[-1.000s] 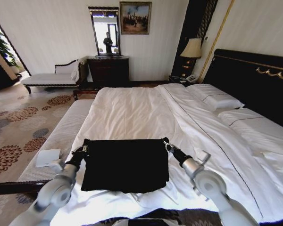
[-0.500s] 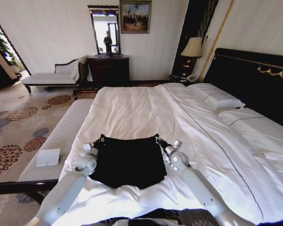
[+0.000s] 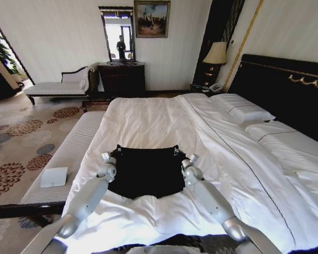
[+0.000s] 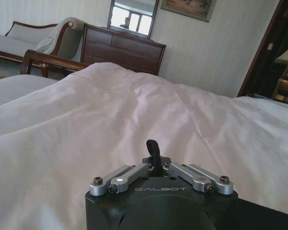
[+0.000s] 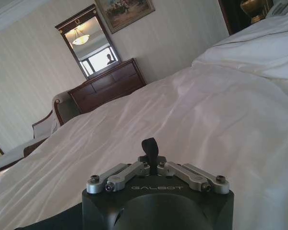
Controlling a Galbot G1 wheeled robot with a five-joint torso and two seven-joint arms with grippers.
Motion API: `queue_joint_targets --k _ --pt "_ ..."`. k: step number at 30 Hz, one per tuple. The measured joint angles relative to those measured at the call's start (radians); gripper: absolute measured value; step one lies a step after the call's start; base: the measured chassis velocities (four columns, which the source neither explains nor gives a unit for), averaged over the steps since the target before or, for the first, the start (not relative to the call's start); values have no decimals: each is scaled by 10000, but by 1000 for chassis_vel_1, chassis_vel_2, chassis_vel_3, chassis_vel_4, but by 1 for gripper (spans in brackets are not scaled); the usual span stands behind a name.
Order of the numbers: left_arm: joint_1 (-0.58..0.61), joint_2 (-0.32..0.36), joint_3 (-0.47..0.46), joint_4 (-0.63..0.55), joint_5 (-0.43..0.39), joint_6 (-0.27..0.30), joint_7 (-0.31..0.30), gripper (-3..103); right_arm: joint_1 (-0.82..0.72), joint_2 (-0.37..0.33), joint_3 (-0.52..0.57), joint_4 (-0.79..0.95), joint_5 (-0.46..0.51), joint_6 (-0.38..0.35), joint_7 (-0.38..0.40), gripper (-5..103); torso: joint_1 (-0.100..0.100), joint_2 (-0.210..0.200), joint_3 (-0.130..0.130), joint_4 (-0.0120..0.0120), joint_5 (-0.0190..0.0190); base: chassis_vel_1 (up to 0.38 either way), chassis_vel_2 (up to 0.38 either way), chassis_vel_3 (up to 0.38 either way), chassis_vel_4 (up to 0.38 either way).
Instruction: Fold the clothes on the bed.
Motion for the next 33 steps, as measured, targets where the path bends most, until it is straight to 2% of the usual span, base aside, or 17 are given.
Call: queue_joint_targets --k 5,8,9,10,12,14,15,16,17,18,19,20,21,24,26,33 --pt "48 -138 -18 182 160 -271 133 2 -133 132 17 -232 -496 392 -59 1 -3 2 -2 -2 -2 0 0 0 0" --pt "128 -312 -144 436 305 -800 300 2 -335 356 129 -446 -859 929 -48 1 -2 2 -2 -1 -2 0 0 0 0" --pt "211 -397 -244 497 393 -1010 372 2 -446 475 188 -590 -1183 1316 -38 1 -3 2 -2 -1 -2 0 0 0 0" --pt "211 -397 -244 497 393 -1010 372 2 -446 475 188 -590 -1183 1316 -38 1 -3 2 -2 -1 -2 0 0 0 0" --pt "444 -569 -444 572 622 -1675 623 2 -683 687 293 -961 -2130 2286 -37 1 -1 2 -2 0 0 0 0 0 0" --pt "711 -675 -602 502 859 -2054 740 2 -908 849 437 -1217 -2861 2986 -37 1 -2 1 -2 -4 -1 0 0 0 0" --pt "1031 -767 -805 289 1050 -2324 824 2 -1174 1016 612 -1456 -3417 3707 -37 1 -2 2 -2 -3 -2 0 0 0 0" --pt "1031 -767 -805 289 1050 -2324 824 2 -1174 1016 612 -1456 -3417 3707 -37 1 -2 2 -2 -3 -2 0 0 0 0" --pt "1212 -851 -929 216 1148 -2616 863 2 -1276 1127 691 -1637 -3705 4163 -38 1 -3 3 -3 -3 1 0 0 0 0" --pt "1372 -966 -1040 208 1284 -2977 884 2 -1341 1273 780 -1911 -4043 4793 -39 1 -4 3 -3 -2 0 0 0 0 0" --pt "1450 -1028 -1095 208 1372 -3152 886 2 -1348 1338 811 -2069 -4181 5082 -40 1 -5 3 -3 -1 -3 0 0 0 0" --pt "1738 -1192 -1278 198 1608 -3623 886 2 -1330 1546 902 -2603 -4653 6003 -2 1 -5 4 -5 -3 -10 0 0 0 0" --pt "1738 -1192 -1278 198 1608 -3623 886 2 -1330 1546 902 -2603 -4653 6003 -2 1 -5 4 -5 -3 -10 0 0 0 0" --pt "2107 -1314 -1391 87 1824 -4203 877 2 -1258 1865 1016 -3342 -5261 7080 259 1 -4 6 -6 -3 -16 0 0 0 0" --pt "2423 -1353 -1412 -184 2019 -4591 862 2 -1367 2034 1185 -3454 -5908 7363 528 1 -5 8 -8 -2 -14 0 0 0 0" --pt "2859 -1427 -1505 -602 2226 -4961 743 2 -1953 2105 1349 -2507 -6649 7364 666 1 -4 3 -2 -2 5 0 0 0 0"
